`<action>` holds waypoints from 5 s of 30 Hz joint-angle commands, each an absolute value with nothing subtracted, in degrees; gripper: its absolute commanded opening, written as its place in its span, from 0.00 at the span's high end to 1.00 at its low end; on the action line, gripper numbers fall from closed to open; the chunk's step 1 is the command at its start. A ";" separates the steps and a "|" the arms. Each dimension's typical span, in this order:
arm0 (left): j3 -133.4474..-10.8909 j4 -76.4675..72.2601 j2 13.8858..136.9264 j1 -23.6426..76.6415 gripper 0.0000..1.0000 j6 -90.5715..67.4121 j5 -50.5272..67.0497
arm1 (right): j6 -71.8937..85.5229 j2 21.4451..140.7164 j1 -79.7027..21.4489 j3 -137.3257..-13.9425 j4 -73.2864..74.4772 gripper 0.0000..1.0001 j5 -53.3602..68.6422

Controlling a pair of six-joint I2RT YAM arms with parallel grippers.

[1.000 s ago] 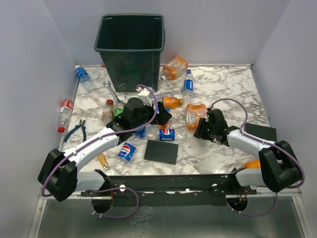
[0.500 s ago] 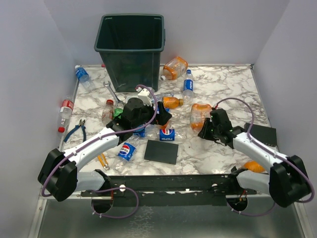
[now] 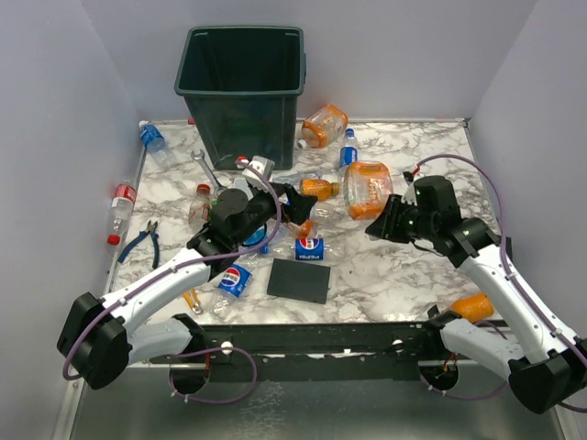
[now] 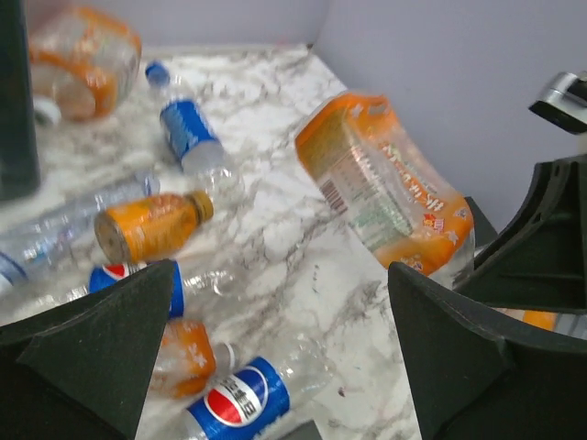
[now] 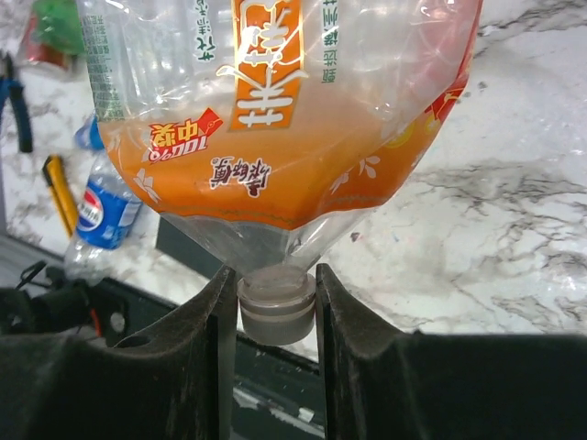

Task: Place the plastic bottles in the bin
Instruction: Pick up the plastic bottle at the center of the board.

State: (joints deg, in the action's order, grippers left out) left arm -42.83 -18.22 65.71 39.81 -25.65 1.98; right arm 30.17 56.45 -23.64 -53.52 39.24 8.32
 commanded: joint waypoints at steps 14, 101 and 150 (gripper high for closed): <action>-35.16 -26.87 67.87 52.92 0.01 69.05 2.62 | 21.63 58.24 -23.82 -65.78 55.10 1.00 29.48; -55.46 -39.38 75.66 41.22 0.64 -34.76 52.47 | 24.93 36.07 -23.80 -39.85 -11.39 0.54 36.75; -84.56 -24.56 78.29 30.93 1.00 -16.21 -3.85 | 22.26 31.59 -23.87 -45.06 8.69 0.00 26.50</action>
State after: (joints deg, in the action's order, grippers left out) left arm -77.76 -27.79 77.76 33.98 -30.26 19.79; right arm 22.48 33.80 -23.57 -42.04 1.69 31.79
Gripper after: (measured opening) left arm 0.348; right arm 0.998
